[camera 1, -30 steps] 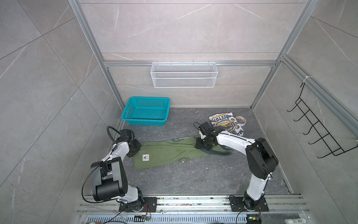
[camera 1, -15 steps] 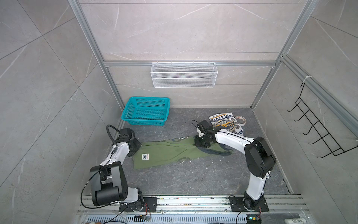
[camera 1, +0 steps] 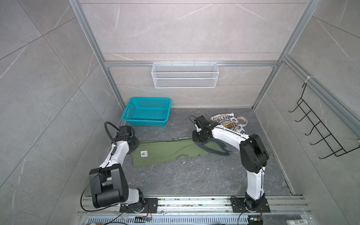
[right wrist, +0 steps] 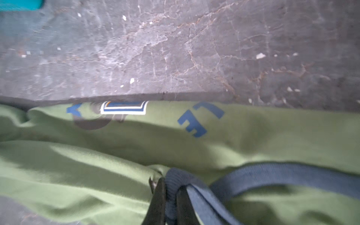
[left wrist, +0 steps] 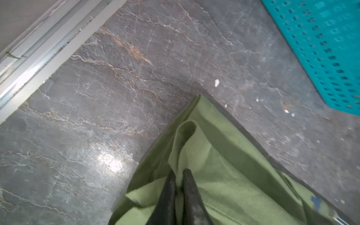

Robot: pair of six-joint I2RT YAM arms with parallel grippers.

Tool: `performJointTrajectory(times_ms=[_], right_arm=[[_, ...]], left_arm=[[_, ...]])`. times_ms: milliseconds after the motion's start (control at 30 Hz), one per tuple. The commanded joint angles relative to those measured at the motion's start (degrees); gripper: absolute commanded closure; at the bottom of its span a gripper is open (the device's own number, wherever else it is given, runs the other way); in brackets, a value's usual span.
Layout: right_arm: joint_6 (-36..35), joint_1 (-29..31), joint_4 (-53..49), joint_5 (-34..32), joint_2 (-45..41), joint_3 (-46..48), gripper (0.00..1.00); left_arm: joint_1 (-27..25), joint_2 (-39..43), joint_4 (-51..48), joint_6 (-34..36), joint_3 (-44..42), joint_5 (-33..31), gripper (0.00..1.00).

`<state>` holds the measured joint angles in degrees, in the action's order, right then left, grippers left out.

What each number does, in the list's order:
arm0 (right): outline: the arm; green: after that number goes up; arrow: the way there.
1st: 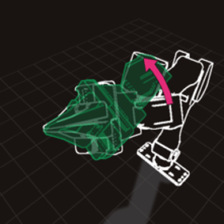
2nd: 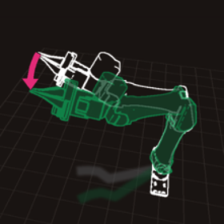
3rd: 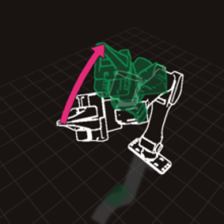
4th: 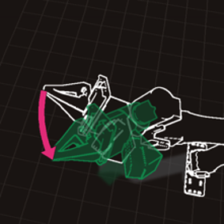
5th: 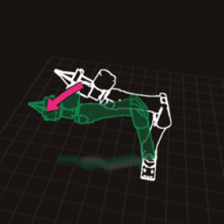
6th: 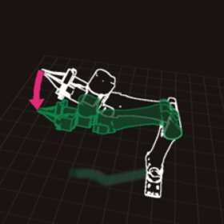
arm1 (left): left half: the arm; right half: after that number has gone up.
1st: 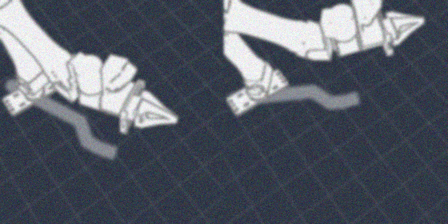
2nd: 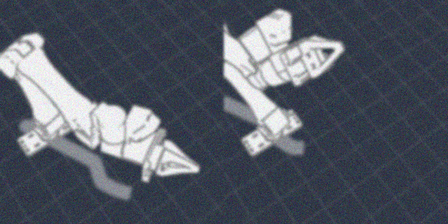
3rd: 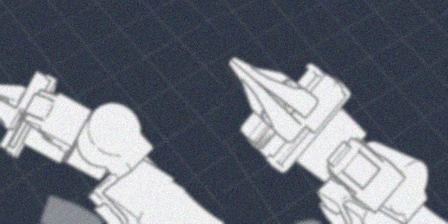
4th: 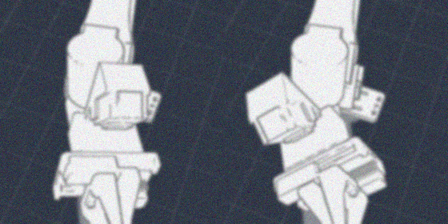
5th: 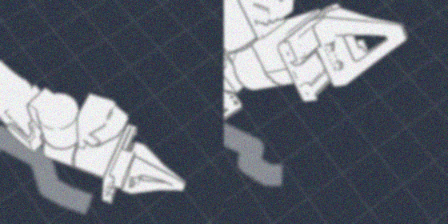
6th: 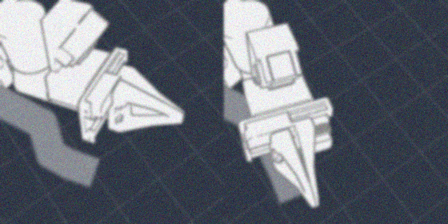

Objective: Fold and stack the tank tops
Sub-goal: 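Release the green top and lift both grippers away from it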

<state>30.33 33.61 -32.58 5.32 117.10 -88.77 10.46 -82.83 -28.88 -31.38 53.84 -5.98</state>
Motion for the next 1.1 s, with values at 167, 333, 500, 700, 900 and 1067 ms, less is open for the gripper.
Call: performJointTrajectory(times_ms=[167,333,500,700,900,1067], right_arm=[[-3.37,-0.55,-8.51,-5.65,1.13,-5.4,0.48],[-4.84,-1.99,-10.82,-10.48,-12.22,2.51,0.34],[-3.58,-5.61,-11.1,-12.77,-24.38,14.6,0.33],[-1.14,-11.89,-11.38,-11.83,-32.36,25.38,0.32],[1.54,-19.25,-8.02,-6.45,-34.01,34.11,0.34],[1.95,-19.64,-4.84,-4.74,-29.92,34.64,0.36]], left_arm=[[0.1,-10.29,-5.89,2.46,9.69,-5.19,0.5],[-2.67,-2.07,-8.62,2.82,10.93,-9.84,0.42],[-11.44,4.55,-9.77,1.33,9.47,-9.22,0.39],[-20.42,2.68,-5.19,-1.07,3.38,-3.63,0.39],[-20.74,-1.98,2.28,-0.74,-2.64,0.91,0.38],[-19.62,-4.77,4.53,-1.37,-4.35,1.91,0.38]])
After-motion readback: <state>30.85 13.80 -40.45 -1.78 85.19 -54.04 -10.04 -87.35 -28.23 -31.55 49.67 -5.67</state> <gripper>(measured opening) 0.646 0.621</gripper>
